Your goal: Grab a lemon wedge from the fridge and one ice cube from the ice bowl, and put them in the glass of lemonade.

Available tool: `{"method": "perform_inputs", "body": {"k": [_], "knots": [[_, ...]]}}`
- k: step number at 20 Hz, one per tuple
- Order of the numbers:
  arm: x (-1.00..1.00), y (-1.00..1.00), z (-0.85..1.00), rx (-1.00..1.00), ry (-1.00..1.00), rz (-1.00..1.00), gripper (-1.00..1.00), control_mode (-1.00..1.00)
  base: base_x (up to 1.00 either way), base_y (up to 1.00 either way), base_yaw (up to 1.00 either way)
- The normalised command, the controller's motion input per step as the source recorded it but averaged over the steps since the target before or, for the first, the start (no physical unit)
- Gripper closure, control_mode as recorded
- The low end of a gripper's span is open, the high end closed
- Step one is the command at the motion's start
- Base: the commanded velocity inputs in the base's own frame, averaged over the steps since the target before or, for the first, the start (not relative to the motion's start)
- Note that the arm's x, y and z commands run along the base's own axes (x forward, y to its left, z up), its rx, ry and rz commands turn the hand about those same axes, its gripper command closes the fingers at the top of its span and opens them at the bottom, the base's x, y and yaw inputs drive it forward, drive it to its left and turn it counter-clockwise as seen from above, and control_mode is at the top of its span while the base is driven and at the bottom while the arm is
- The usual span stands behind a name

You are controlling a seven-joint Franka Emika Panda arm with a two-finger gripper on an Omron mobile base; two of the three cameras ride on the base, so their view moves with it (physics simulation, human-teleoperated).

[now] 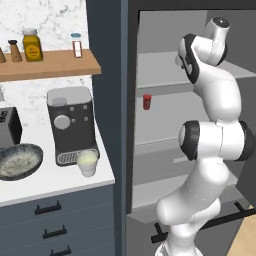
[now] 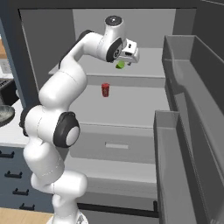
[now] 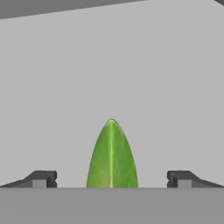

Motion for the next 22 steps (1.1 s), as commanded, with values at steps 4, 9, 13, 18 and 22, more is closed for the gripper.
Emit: {"method": "perform_inputs", "body": {"k": [4,9,13,18,22], "knots": [[-0.07,0.00,-0.22,0.00,0.00,0.00,-1.00,-1.00,0.00,0.00,0.00],[0.00,0.00,-0.30,0.00,0.00,0.00,-1.00,-1.00,0.00,0.00,0.00],[0.00,0.00,-0.18,0.00,0.00,0.00,-1.00,-1.00,0.00,0.00,0.00],[0.00,0.00,-0.04,0.00,0.01,0.00,1.00,-1.00,0.00,0.00,0.00],[0.00,0.00,0.00,0.00,0.01,0.00,1.00,-1.00,0.00,0.00,0.00]]}}
